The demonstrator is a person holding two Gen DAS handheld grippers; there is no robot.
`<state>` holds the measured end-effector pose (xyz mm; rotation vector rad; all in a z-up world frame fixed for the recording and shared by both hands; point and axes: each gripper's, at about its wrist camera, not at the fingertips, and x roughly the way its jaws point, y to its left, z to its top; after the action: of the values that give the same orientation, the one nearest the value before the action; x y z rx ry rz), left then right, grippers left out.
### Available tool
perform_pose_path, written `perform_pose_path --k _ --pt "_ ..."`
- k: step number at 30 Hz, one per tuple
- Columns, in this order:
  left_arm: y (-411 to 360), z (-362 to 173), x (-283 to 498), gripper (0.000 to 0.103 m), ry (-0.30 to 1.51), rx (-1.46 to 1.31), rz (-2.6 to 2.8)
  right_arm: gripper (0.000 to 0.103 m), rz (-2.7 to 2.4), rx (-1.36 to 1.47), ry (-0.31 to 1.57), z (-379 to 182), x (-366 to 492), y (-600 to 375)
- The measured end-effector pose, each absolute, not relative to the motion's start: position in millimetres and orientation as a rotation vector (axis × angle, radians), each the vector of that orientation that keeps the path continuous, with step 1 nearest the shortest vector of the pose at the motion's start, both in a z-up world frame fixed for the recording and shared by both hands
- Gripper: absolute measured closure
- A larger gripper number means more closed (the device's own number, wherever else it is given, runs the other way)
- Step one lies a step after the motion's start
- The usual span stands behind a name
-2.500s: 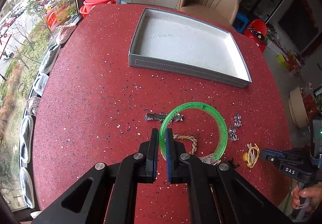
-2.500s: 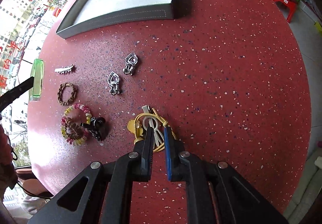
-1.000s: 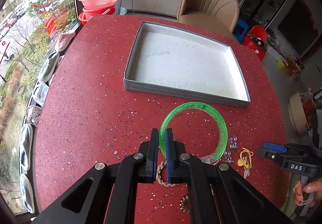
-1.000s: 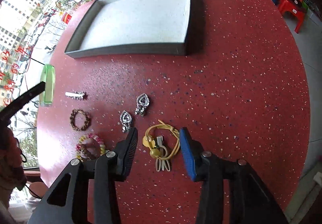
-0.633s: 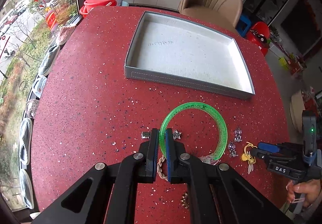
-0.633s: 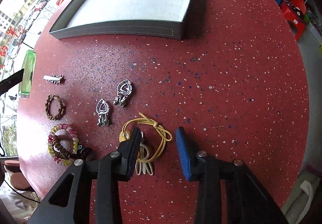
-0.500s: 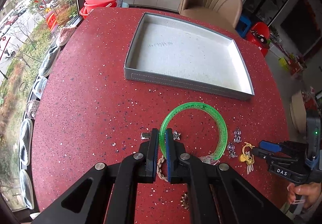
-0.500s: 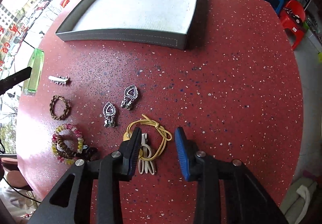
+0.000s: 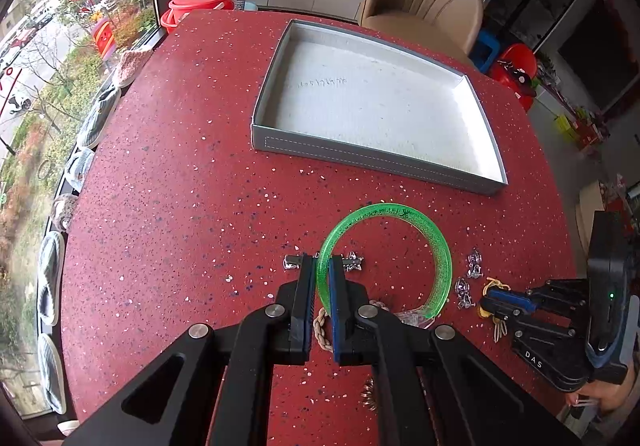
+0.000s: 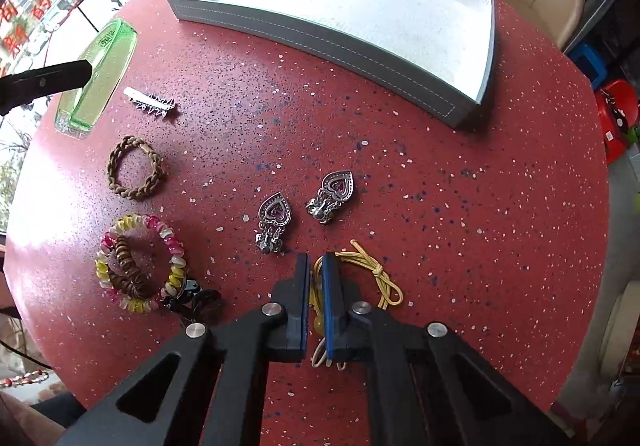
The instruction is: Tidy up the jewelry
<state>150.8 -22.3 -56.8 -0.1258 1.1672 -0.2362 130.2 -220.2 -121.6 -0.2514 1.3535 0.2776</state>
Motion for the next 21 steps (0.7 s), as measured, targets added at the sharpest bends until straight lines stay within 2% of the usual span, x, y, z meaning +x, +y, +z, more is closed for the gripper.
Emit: perform_pose_path --k 1,7,12,16,21 --pt "-23 -57 150 0.078 1.166 -0.125 -0.236 0.103 0.275 -0.235 1.341 -118 130 -221" --pt "-21 -53 151 0.078 1.157 -0.129 -0.24 0.103 0.245 0.11 1.315 -92 134 -249" --pt "-19 -48 155 0.078 1.147 -0.125 -0.242 0.103 0.242 0.229 1.273 -74 143 -260" --pt "-20 -47 161 0.078 1.141 -0.119 -0.24 0.103 0.282 0.245 1.298 -72 150 -257" --pt "-20 -46 165 0.078 1.141 -0.122 -0.241 0.097 0.321 0.078 1.406 -97 139 -240"
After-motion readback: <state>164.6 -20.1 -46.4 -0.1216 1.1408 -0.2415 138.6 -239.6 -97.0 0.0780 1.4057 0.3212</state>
